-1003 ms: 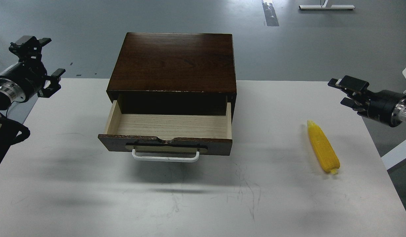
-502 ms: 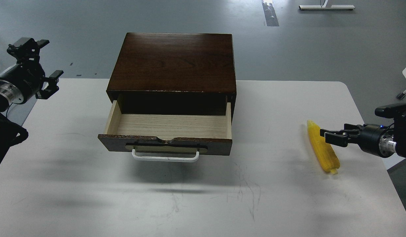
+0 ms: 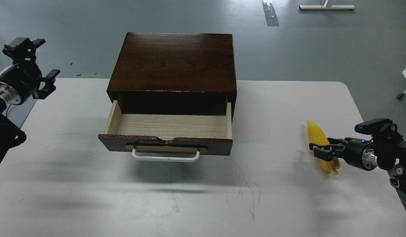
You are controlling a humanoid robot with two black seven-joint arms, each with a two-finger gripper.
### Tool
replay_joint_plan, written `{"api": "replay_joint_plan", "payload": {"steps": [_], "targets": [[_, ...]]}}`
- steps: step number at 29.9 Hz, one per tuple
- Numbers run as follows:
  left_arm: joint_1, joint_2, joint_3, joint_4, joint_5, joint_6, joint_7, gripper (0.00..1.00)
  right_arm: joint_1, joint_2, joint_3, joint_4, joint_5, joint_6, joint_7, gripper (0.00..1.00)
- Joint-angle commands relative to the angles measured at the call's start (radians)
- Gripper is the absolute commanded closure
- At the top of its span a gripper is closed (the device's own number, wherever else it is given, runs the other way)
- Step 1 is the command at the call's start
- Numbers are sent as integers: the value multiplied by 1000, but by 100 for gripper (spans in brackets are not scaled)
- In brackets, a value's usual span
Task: Put corn in drawer with both arms
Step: 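Lower the right gripper onto the yellow corn and grasp it, then lift the corn with the right gripper and carry it over the drawer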
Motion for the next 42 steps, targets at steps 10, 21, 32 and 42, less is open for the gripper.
{"api": "replay_joint_plan", "payload": {"steps": [10,21,32,42], "targets": [[0,14,0,-12,2,-3,-1,2,148,-6,-3,113,3,-102,190,98],[-2,22,0,-12,4,-3,-16,2,649,-35,-5,201,-258,-141,210,99],[0,37,0,-12,4,-3,-18,2,725,252,-7,191,-498,-176,210,99],[1,60,-2,-12,2,-3,-25,2,713,402,-109,191,-546,-189,210,99]]}}
